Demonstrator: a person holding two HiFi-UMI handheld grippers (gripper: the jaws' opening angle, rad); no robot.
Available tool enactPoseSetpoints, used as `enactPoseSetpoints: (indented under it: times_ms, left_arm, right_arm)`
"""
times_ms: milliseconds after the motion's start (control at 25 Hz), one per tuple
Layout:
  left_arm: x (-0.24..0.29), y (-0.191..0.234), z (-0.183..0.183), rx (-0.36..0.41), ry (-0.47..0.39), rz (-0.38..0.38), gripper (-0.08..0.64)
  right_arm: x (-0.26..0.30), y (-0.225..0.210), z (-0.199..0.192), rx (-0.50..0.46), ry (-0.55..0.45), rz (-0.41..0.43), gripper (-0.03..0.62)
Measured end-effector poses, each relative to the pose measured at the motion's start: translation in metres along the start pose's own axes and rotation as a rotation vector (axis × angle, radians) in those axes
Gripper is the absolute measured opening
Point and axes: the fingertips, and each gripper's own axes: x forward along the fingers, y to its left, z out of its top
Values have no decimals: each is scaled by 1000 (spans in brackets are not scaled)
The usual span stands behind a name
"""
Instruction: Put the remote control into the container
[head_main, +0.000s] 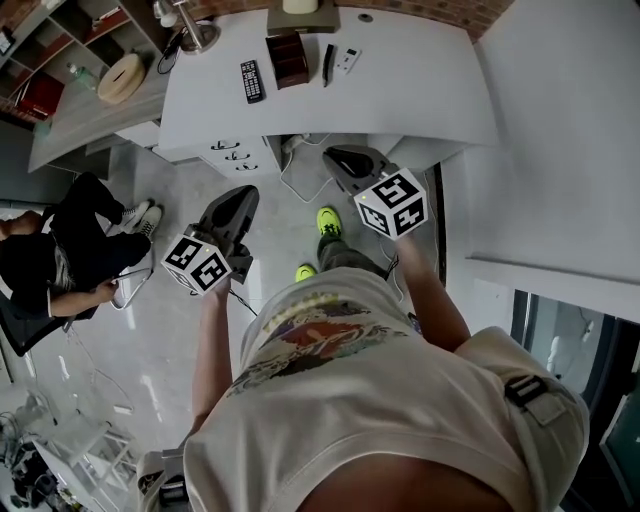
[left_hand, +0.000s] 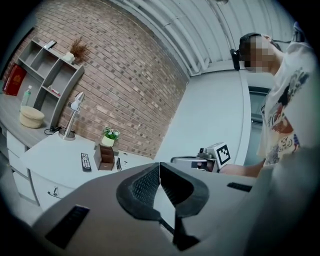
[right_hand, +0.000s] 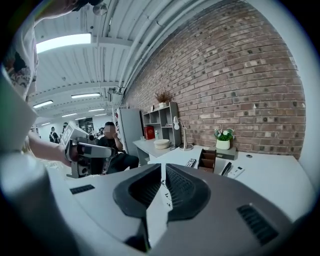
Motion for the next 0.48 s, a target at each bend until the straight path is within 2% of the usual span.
enactPoseSetpoints:
  times_ms: [280,480]
  left_arm:
    - [55,29,22,0,3,25,6]
    - [91,43,31,-13,7,59,6]
  right_arm:
    - [25,-62,9,0,21,18,14]
    - [40,-101,5,-4,72,41,15]
